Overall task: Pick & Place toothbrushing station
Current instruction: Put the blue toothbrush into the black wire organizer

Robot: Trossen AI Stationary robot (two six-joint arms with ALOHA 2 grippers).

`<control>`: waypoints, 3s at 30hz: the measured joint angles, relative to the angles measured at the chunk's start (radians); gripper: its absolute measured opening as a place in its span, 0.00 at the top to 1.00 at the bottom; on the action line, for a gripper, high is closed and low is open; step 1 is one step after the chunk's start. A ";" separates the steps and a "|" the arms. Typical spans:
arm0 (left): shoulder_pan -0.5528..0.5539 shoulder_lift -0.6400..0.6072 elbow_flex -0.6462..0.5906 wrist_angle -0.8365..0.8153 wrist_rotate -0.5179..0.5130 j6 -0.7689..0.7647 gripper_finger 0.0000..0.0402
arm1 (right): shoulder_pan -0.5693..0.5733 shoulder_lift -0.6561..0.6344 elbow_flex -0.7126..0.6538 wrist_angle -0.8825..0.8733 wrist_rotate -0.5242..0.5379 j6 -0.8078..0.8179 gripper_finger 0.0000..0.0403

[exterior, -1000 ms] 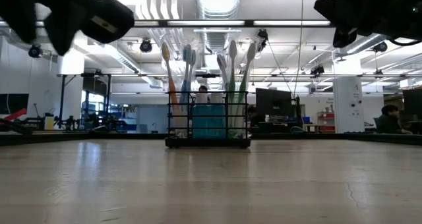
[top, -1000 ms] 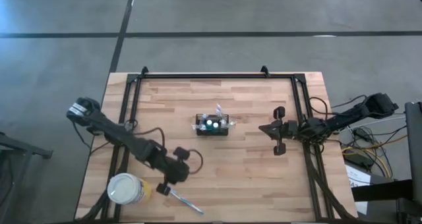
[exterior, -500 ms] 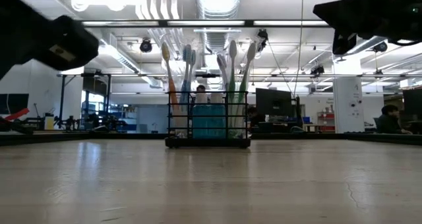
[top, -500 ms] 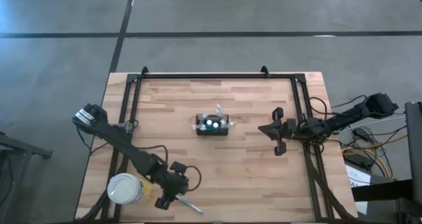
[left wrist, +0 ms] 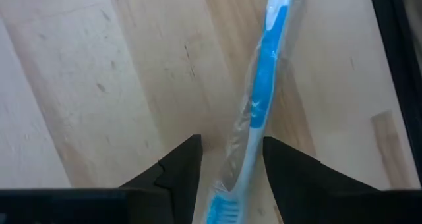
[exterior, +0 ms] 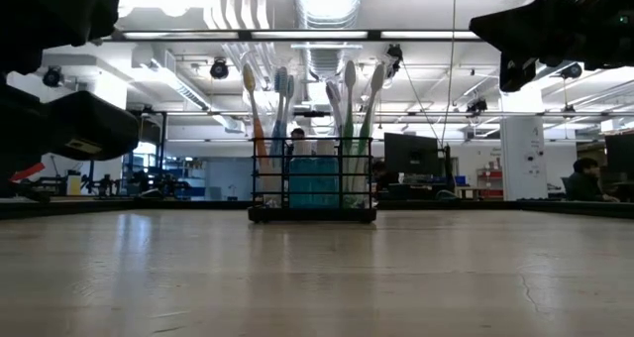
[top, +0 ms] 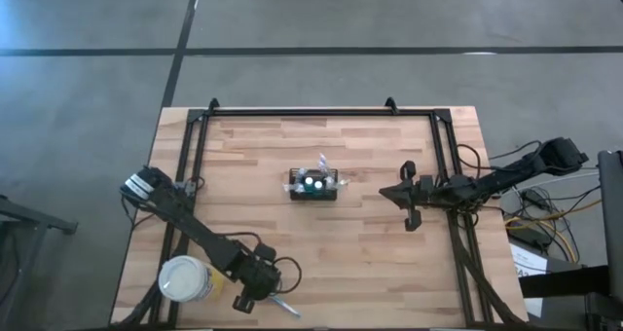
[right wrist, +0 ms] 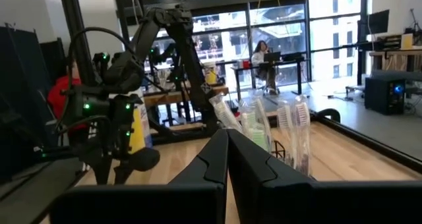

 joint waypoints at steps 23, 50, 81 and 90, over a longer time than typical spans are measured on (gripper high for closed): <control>0.189 -0.011 -0.005 -0.012 -0.243 0.087 0.97 | 0.000 0.041 0.016 -0.010 -0.003 -0.026 0.98; 0.185 -0.399 0.015 -0.250 -0.603 0.263 1.00 | 0.032 0.657 1.212 -1.538 -0.135 0.102 0.68; 0.184 -0.236 0.260 -0.413 -0.730 0.339 1.00 | 0.026 1.101 1.696 -1.837 -0.075 0.096 0.70; 0.182 -0.238 0.269 -0.416 -0.721 0.332 0.97 | 0.023 1.098 1.696 -1.841 -0.075 0.095 0.94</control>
